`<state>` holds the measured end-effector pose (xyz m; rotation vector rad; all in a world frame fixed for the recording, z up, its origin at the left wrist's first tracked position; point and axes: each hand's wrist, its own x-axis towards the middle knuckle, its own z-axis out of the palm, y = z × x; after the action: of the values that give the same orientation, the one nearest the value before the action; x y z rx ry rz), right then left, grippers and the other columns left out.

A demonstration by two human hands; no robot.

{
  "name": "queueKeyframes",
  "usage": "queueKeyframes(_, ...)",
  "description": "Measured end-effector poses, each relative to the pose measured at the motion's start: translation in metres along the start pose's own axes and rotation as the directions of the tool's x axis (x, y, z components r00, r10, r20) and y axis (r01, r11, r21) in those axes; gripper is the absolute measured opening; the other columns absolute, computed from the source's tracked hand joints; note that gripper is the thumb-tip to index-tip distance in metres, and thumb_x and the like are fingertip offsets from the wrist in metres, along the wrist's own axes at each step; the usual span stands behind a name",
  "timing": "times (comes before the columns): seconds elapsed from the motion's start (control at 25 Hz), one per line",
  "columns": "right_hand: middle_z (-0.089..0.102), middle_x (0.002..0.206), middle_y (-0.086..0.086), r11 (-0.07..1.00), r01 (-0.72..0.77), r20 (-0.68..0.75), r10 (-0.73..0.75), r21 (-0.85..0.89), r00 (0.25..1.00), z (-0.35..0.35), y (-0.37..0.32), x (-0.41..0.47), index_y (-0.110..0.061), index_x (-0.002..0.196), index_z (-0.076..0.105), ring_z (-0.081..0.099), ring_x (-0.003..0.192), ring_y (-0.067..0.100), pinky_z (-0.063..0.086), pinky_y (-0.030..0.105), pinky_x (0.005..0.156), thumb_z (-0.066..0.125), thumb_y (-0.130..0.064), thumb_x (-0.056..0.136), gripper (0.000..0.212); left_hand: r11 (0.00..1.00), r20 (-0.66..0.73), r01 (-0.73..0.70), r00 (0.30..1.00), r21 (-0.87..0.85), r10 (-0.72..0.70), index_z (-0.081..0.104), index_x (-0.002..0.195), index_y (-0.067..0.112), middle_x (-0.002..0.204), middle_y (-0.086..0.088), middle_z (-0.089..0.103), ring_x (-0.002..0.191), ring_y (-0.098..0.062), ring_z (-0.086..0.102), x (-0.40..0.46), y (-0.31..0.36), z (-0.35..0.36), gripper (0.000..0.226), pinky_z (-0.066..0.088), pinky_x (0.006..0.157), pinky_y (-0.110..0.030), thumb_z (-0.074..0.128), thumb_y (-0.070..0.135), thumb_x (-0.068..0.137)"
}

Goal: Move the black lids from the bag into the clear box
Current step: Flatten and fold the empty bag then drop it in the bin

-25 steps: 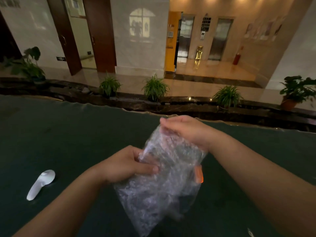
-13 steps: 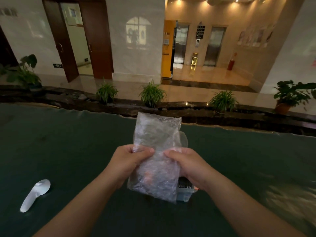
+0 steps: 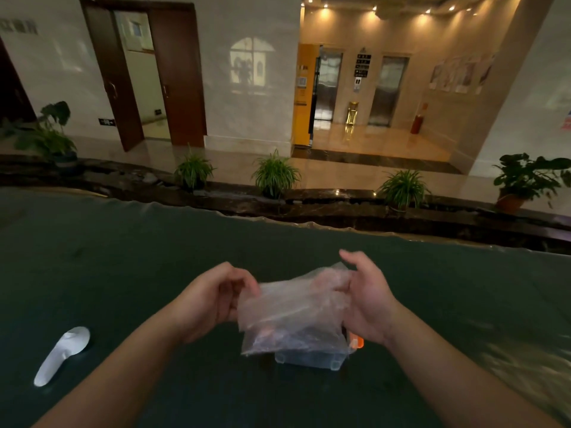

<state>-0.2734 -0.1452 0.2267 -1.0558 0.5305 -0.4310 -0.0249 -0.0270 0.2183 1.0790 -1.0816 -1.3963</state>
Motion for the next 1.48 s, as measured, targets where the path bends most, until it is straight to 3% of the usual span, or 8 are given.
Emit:
queueKeyframes(0.16, 0.061, 0.084, 0.012, 0.859, 0.054, 0.03, -0.045, -0.51, 0.999, 0.008, -0.015, 0.004, -0.01, 0.082, 0.063, 0.058, 0.083, 0.028, 0.049, 0.041, 0.074, 0.077, -0.018, 0.086, 0.016, 0.912, 0.01, -0.011, 1.0, 0.411, 0.008, 0.068, 0.104, 0.025, 0.095, -0.008, 0.076, 0.087, -0.024, 0.074, 0.005, 0.011, 0.007, 0.028, 0.058, 0.07, -0.032, 0.079, 0.037, 0.082)
queueKeyframes(0.36, 0.068, 0.091, 0.013, 0.612, 0.177, 0.131, -0.119, -0.771, 0.984, 0.029, -0.046, 0.014, -0.017, 0.099, 0.062, 0.065, 0.079, 0.024, 0.056, 0.043, 0.073, 0.081, -0.001, 0.077, 0.033, 0.7, 0.077, 0.011, 0.993, 0.714, -0.095, 0.075, 0.097, 0.024, 0.095, -0.001, 0.078, 0.086, -0.016, 0.075, 0.025, 0.032, 0.029, 0.029, 0.061, 0.082, -0.042, 0.083, 0.042, 0.076)
queueKeyframes(0.44, 0.071, 0.095, 0.01, 0.614, 0.224, 0.134, -0.19, -0.757, 0.973, 0.033, -0.057, 0.02, -0.022, 0.112, 0.062, 0.069, 0.08, 0.022, 0.058, 0.041, 0.073, 0.082, -0.007, 0.078, 0.042, 0.683, 0.067, -0.007, 0.996, 0.731, -0.062, 0.076, 0.086, 0.02, 0.087, -0.001, 0.079, 0.079, -0.015, 0.075, 0.034, 0.042, 0.033, 0.019, 0.061, 0.072, -0.034, 0.082, 0.037, 0.079)
queueKeyframes(0.6, 0.075, 0.108, -0.002, 0.779, 0.284, -0.122, -0.416, -0.56, 0.901, 0.03, -0.069, 0.028, -0.028, 0.117, 0.067, 0.073, 0.1, 0.021, 0.06, 0.04, 0.083, 0.076, -0.045, 0.079, 0.043, 0.88, -0.095, -0.036, 0.991, 0.474, 0.091, 0.076, 0.094, 0.005, 0.091, -0.011, 0.079, 0.085, -0.027, 0.077, 0.046, 0.059, 0.028, 0.022, 0.062, 0.068, -0.031, 0.082, 0.021, 0.081)
queueKeyframes(0.72, 0.074, 0.118, 0.005, 0.905, 0.253, -0.076, -0.295, -0.343, 0.952, 0.025, -0.067, 0.029, -0.019, 0.126, 0.063, 0.07, 0.11, 0.025, 0.055, 0.045, 0.094, 0.074, -0.05, 0.082, 0.055, 0.953, -0.218, -0.123, 0.958, 0.276, 0.186, 0.074, 0.102, 0.003, 0.098, -0.013, 0.079, 0.093, -0.031, 0.076, 0.054, 0.068, 0.027, 0.029, 0.063, 0.072, -0.037, 0.082, 0.019, 0.079)
queueKeyframes(0.84, 0.074, 0.12, 0.007, 0.908, 0.225, 0.008, -0.238, -0.354, 0.971, 0.032, -0.064, 0.029, -0.018, 0.125, 0.066, 0.07, 0.111, 0.025, 0.057, 0.043, 0.093, 0.074, -0.036, 0.088, 0.042, 0.959, -0.22, -0.189, 0.947, 0.211, 0.234, 0.074, 0.104, 0.004, 0.102, -0.014, 0.078, 0.096, -0.031, 0.075, 0.058, 0.076, 0.029, 0.031, 0.063, 0.075, -0.039, 0.082, 0.019, 0.078)
queueKeyframes(1.24, 0.071, 0.119, 0.02, 0.945, 0.254, -0.155, -0.288, -0.204, 0.945, 0.032, -0.07, 0.029, -0.005, 0.116, 0.07, 0.067, 0.113, 0.036, 0.05, 0.058, 0.1, 0.057, -0.007, 0.099, 0.022, 0.957, -0.116, -0.242, 0.958, 0.159, 0.261, 0.061, 0.12, 0.01, 0.11, -0.008, 0.075, 0.099, -0.031, 0.073, 0.049, 0.084, 0.016, 0.028, 0.063, 0.073, -0.04, 0.065, 0.012, 0.092)
queueKeyframes(1.48, 0.071, 0.117, 0.024, 0.95, 0.306, -0.077, -0.31, -0.058, 0.948, 0.032, -0.069, 0.029, 0.001, 0.112, 0.071, 0.07, 0.109, 0.034, 0.061, 0.039, 0.084, 0.042, -0.002, 0.101, 0.031, 0.964, -0.108, -0.228, 0.964, 0.135, 0.243, 0.067, 0.082, 0.012, 0.081, -0.006, 0.072, 0.076, -0.023, 0.07, 0.044, 0.082, 0.013, 0.024, 0.061, 0.064, -0.035, 0.049, 0.007, 0.097)
